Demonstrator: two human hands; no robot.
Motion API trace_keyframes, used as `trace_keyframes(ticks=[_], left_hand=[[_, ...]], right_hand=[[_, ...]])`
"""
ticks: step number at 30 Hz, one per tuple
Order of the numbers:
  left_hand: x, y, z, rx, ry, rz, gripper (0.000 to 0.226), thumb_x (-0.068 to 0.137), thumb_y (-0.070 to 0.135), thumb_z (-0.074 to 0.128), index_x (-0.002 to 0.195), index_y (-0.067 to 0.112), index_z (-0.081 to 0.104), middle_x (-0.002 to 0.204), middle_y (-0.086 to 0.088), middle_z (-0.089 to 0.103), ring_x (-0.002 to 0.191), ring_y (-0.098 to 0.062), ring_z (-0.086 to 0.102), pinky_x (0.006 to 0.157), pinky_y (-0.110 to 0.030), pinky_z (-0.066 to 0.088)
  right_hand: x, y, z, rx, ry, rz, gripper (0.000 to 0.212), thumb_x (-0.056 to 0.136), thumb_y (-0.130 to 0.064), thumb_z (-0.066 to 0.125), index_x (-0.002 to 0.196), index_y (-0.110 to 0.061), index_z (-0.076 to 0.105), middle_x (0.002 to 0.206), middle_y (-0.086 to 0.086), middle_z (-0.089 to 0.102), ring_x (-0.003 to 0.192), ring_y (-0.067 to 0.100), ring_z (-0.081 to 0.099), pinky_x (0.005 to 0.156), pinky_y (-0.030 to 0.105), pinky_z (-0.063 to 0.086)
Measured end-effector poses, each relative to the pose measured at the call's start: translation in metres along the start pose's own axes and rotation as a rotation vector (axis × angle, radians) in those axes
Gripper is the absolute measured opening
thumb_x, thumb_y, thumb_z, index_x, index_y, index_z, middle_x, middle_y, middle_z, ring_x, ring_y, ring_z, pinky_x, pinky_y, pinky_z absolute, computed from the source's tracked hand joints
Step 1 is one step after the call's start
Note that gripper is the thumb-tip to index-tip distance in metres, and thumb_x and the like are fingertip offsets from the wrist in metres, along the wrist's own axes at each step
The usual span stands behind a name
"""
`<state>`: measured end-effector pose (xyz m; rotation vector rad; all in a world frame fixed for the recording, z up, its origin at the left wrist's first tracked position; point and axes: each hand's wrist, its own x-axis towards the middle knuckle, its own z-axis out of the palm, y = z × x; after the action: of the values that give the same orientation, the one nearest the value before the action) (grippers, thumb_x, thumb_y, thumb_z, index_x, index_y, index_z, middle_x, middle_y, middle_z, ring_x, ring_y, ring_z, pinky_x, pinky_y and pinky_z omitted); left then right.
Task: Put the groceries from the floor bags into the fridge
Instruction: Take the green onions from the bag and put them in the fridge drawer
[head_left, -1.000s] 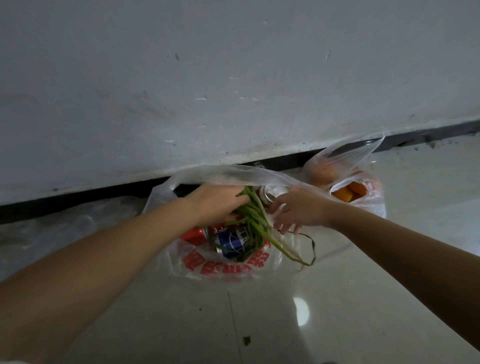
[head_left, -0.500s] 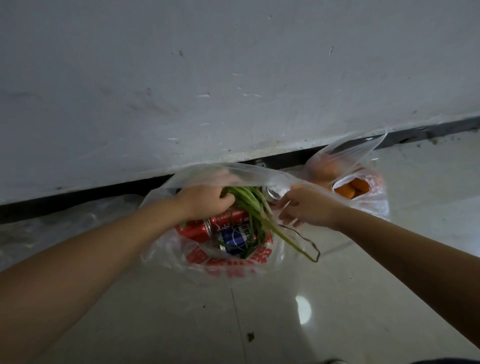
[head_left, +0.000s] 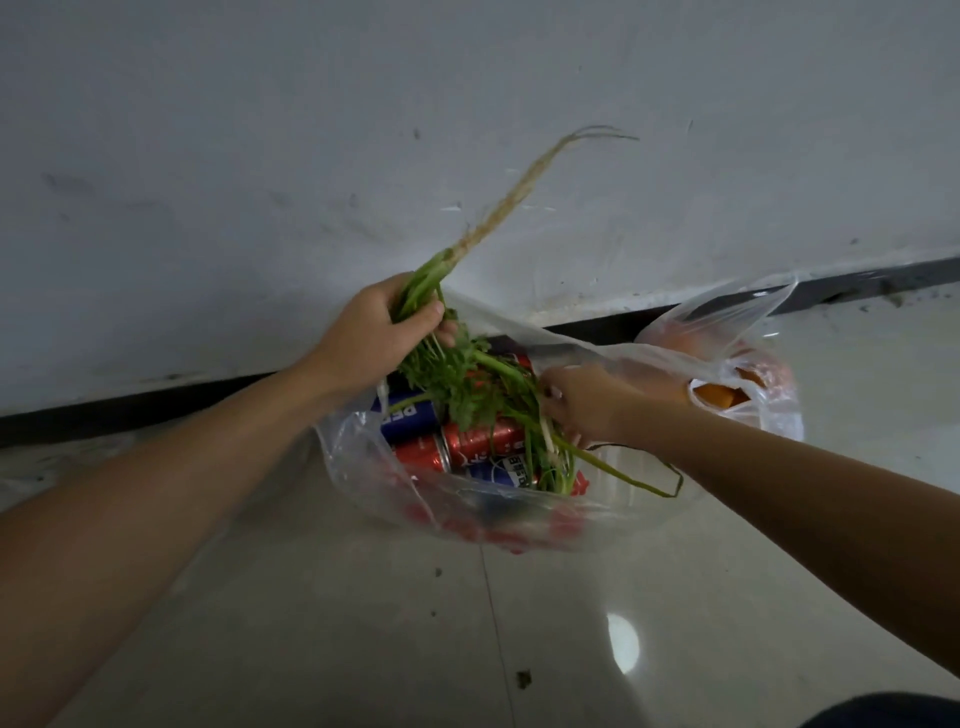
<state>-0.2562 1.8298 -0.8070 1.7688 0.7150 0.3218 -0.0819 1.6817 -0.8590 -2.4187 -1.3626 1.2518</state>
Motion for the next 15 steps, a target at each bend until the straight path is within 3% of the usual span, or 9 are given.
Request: trace_keyframes(ticks=[3, 5, 8, 10, 12, 15], left_hand=[[-0.004, -0.002, -0.001, -0.030, -0.026, -0.045, 0.011, 0.095, 0.010, 0.050, 0.086, 0.015, 0.047, 0.071, -0.006, 0.063, 0.062, -0.020, 0.063, 0.070, -0.034, 0.054], [-0.006, -0.004, 0.000, -0.022, -0.054, -0.079, 0.010, 0.095, 0.011, 0.051, 0.097, 0.020, 0.047, 0.066, -0.004, 0.058, 0.055, -0.015, 0.057, 0.064, -0.031, 0.052], [-0.008, -0.009, 0.002, 0.001, -0.145, -0.148, 0.023, 0.094, 0.014, 0.053, 0.115, 0.021, 0.054, 0.054, 0.011, 0.059, 0.048, -0.001, 0.053, 0.072, -0.030, 0.059], [-0.009, -0.012, 0.002, 0.020, -0.192, -0.185, 0.014, 0.093, 0.017, 0.056, 0.106, 0.015, 0.061, 0.056, 0.013, 0.062, 0.047, 0.003, 0.055, 0.076, -0.029, 0.059], [-0.009, -0.014, 0.003, 0.051, -0.202, -0.188, 0.010, 0.092, 0.020, 0.058, 0.098, 0.016, 0.064, 0.071, 0.007, 0.063, 0.052, 0.004, 0.059, 0.075, -0.030, 0.060], [-0.009, -0.015, 0.000, 0.069, -0.189, -0.171, 0.006, 0.091, 0.022, 0.059, 0.092, 0.024, 0.064, 0.079, 0.005, 0.063, 0.059, 0.004, 0.063, 0.071, -0.026, 0.060]], right_hand=[[0.008, 0.000, 0.007, -0.301, 0.066, -0.151, 0.029, 0.098, -0.017, 0.040, 0.123, -0.011, 0.053, 0.097, 0.009, 0.061, 0.082, 0.025, 0.063, 0.062, 0.032, 0.050], [0.010, 0.003, 0.008, -0.595, 0.018, -0.274, 0.038, 0.096, -0.015, 0.043, 0.134, -0.016, 0.045, 0.117, 0.010, 0.056, 0.105, 0.031, 0.056, 0.080, 0.040, 0.046], [0.007, 0.006, 0.011, -1.009, 0.028, -0.437, 0.048, 0.091, -0.021, 0.052, 0.137, -0.026, 0.039, 0.135, 0.007, 0.045, 0.124, 0.027, 0.042, 0.099, 0.042, 0.039], [0.005, 0.008, 0.014, -1.118, 0.050, -0.467, 0.051, 0.089, -0.023, 0.056, 0.137, -0.027, 0.039, 0.140, 0.008, 0.040, 0.128, 0.027, 0.037, 0.101, 0.042, 0.037], [0.002, 0.010, 0.014, -1.204, 0.057, -0.518, 0.051, 0.088, -0.022, 0.058, 0.136, -0.027, 0.040, 0.143, 0.010, 0.036, 0.131, 0.028, 0.033, 0.105, 0.044, 0.032], [0.004, 0.011, 0.014, -1.263, 0.011, -0.637, 0.051, 0.088, -0.016, 0.058, 0.135, -0.027, 0.043, 0.151, 0.011, 0.026, 0.143, 0.029, 0.016, 0.116, 0.052, 0.008]])
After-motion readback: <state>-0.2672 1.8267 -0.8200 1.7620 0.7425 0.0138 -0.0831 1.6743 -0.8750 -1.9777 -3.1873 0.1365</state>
